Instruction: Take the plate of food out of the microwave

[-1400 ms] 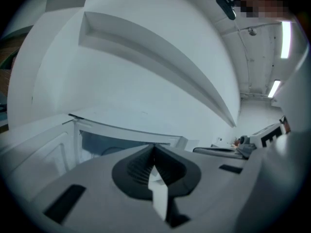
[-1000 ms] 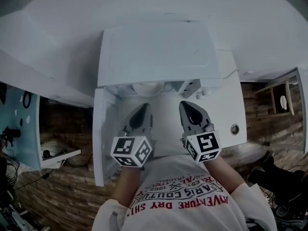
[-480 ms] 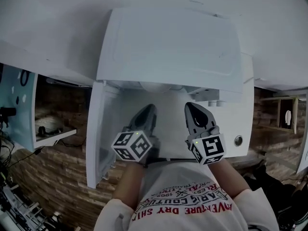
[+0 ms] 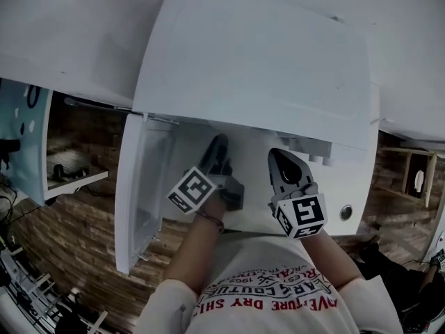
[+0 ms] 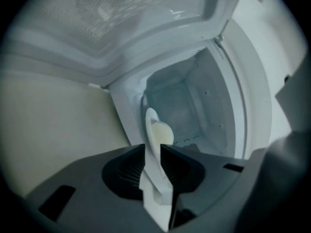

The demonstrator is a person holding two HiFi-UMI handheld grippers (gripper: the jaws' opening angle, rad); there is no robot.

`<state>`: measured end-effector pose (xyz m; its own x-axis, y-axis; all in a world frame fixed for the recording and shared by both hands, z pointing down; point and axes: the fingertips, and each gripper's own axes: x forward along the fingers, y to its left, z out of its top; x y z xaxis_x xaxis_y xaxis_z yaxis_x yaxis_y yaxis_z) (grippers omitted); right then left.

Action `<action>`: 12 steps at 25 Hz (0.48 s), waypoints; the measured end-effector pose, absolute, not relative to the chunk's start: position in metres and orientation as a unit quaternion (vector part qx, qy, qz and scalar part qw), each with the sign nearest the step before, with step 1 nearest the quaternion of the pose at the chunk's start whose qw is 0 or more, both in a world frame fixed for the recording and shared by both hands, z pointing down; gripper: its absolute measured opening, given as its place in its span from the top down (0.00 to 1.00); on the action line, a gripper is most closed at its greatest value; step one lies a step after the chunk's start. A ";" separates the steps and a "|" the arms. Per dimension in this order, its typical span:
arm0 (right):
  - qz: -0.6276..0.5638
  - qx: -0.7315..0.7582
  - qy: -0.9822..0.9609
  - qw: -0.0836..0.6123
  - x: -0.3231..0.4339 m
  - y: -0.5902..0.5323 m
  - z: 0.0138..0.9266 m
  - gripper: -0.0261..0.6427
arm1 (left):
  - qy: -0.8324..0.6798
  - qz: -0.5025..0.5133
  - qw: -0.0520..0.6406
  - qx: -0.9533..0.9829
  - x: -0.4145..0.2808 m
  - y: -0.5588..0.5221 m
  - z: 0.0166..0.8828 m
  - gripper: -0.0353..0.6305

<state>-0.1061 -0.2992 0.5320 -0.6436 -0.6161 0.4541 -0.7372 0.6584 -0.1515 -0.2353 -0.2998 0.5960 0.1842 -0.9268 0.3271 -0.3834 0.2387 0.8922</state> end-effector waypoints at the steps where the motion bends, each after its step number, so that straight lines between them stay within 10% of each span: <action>1: 0.165 0.379 -0.891 0.188 -0.105 -0.299 0.535 0.94 | -0.578 -0.275 0.537 0.549 -0.236 -0.303 0.598 0.82; 12: 0.174 0.356 -0.896 0.199 -0.104 -0.300 0.549 0.94 | -0.533 -0.333 0.575 0.524 -0.232 -0.327 0.600 0.80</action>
<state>-0.1039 -0.3002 0.5491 -0.6673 -0.5682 0.4816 -0.7073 0.6861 -0.1705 -0.2316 -0.3269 0.6001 0.2099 -0.9413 0.2643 -0.1761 0.2295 0.9572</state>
